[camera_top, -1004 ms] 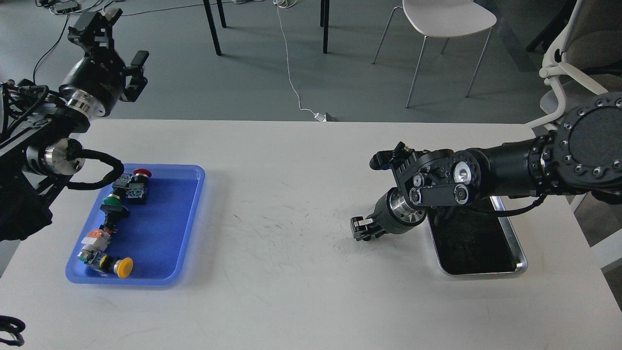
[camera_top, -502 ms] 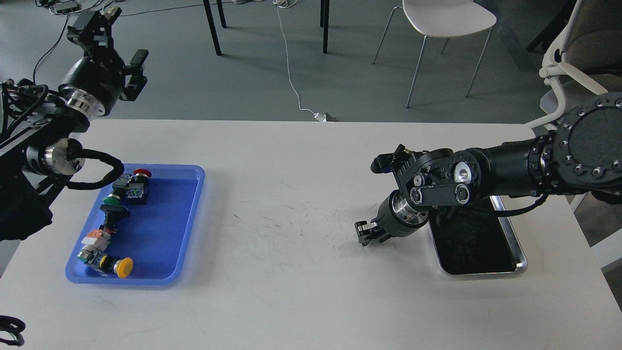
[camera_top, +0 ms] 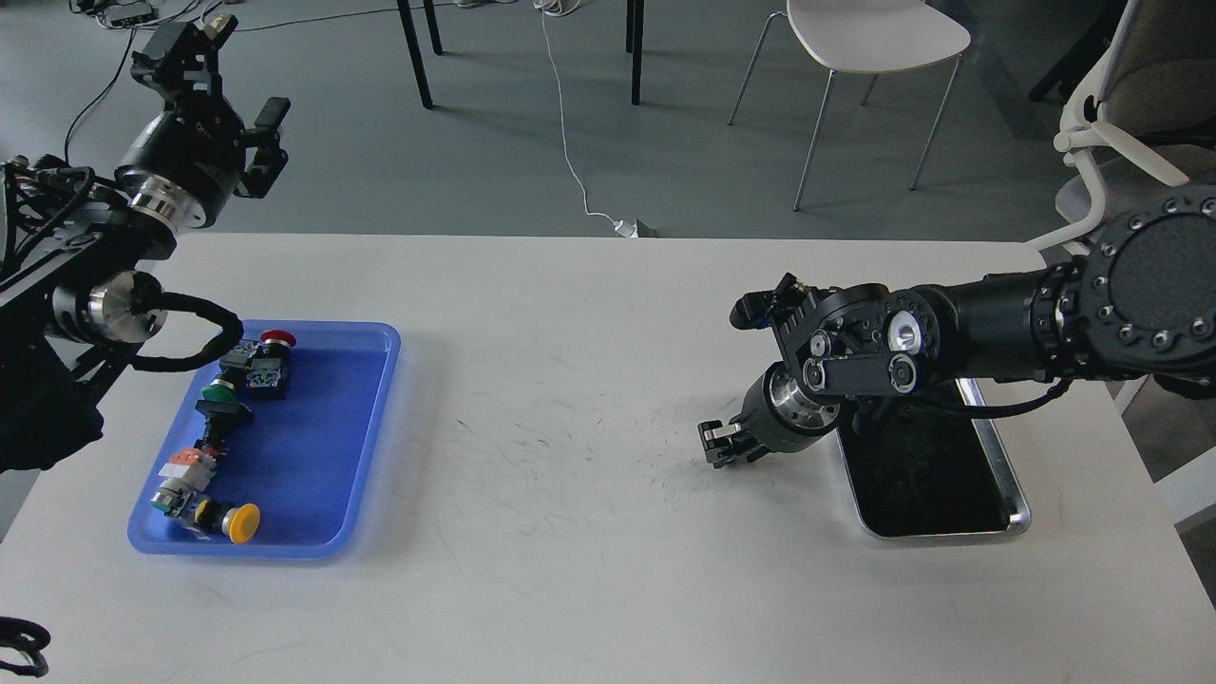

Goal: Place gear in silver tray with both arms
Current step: 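Align and close the right gripper on the gear, then lift the gear with the right gripper over the silver tray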

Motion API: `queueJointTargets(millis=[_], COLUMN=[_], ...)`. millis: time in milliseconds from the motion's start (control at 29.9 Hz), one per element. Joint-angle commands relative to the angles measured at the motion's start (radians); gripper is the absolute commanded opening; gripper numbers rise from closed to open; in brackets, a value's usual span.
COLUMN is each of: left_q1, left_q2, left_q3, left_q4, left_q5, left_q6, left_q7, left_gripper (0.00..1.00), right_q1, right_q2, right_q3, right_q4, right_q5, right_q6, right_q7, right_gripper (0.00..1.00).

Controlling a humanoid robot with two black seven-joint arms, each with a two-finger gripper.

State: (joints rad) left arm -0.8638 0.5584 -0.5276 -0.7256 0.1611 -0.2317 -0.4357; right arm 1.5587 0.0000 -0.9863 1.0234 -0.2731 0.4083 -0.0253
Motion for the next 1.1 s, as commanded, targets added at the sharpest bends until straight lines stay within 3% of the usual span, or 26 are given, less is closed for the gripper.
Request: queueJointTargets(millis=[0, 201, 502, 1004, 1071], left_q1=[-0.001, 0.000, 0.000, 0.000, 0.000], left_q2=[0.000, 0.000, -0.005, -0.005, -0.006], left_q3=[0.000, 0.001, 0.001, 0.001, 0.001], left_q4=[0.000, 0.000, 0.000, 0.000, 0.000], left_q5=[0.000, 0.000, 0.000, 0.000, 0.000], left_q6=[0.000, 0.000, 0.005, 0.006, 0.006], left_q7=[0.000, 0.000, 0.000, 0.000, 0.000], left_gripper=[0.92, 0.92, 0.92, 0.92, 0.92], right_q1=[-0.002, -0.006, 0.015, 0.213, 0.213], right_q2=[0.000, 0.000, 0.000, 0.000, -0.064], right_q3=[0.000, 0.000, -0.002, 0.078, 0.078], right_q4=[0.000, -0.020, -0.022, 0.061, 0.081], right_q5=[0.000, -0.003, 0.000, 0.003, -0.001], right_q6=[0.000, 0.001, 0.001, 0.007, 0.009], right_q7=[-0.001, 0.002, 0.004, 0.031, 0.035], right_gripper=[0.35, 0.03, 0.02, 0.02, 0.02])
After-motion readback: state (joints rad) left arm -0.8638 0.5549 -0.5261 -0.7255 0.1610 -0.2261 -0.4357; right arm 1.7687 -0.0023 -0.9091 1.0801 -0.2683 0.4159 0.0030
